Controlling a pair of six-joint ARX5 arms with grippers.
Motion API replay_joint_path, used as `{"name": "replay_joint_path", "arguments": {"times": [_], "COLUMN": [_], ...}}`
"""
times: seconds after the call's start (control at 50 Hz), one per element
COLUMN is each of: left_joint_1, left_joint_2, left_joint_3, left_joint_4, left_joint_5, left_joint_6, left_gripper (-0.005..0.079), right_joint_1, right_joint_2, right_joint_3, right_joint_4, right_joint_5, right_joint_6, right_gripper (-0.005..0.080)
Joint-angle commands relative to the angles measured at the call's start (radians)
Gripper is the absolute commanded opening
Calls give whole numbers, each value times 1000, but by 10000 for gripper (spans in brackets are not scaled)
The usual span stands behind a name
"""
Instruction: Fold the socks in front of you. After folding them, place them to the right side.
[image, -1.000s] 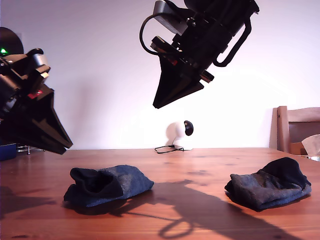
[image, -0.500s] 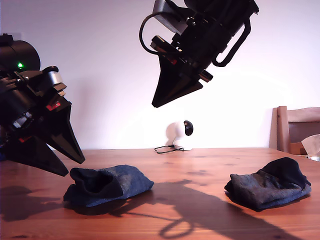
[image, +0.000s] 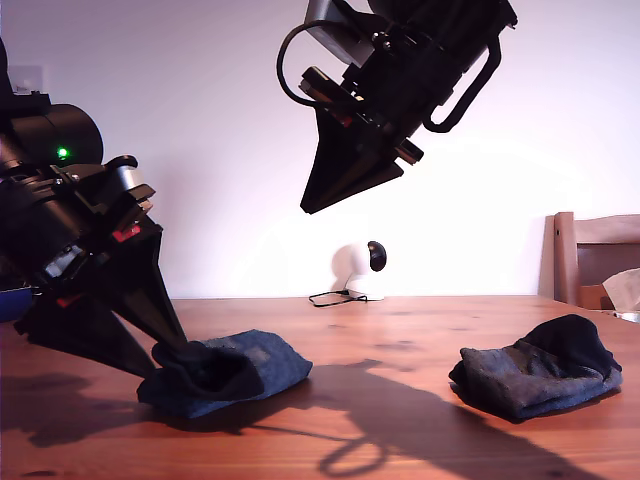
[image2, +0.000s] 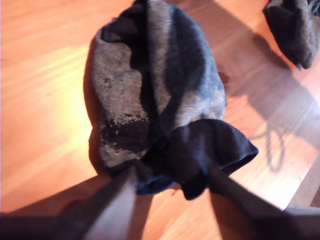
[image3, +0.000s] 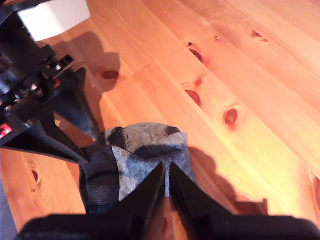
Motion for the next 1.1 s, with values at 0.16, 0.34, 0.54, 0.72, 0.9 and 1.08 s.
{"name": "replay_joint_path", "arguments": {"times": [0.16, 0.34, 0.54, 0.72, 0.9, 1.08], "left_joint_1": [-4, -4, -4, -4, -4, -3], "left_joint_2": [5, 5, 5, 4, 4, 4], "left_joint_3": [-3, -3, -2, 42, 106, 145], "left_joint_4": [13, 14, 23, 20, 1, -50], "left_joint_5": [71, 90, 97, 98, 98, 69], "left_joint_6": [-6, -5, 2, 1, 1, 25], "left_gripper": [175, -11, -24, -24, -24, -24], "right_joint_1": [3, 3, 3, 3, 3, 3], "right_joint_2": [-2, -2, -2, -2, -2, -2], "right_joint_3": [-11, -11, -11, -11, -11, -11], "right_joint_4": [-1, -2, -1, -1, -1, -2], "right_joint_5": [-8, -12, -26, -26, -26, -26], "right_joint_6": [1, 2, 2, 2, 2, 2], "right_gripper": [-11, -11, -11, -11, -11, -11]}}
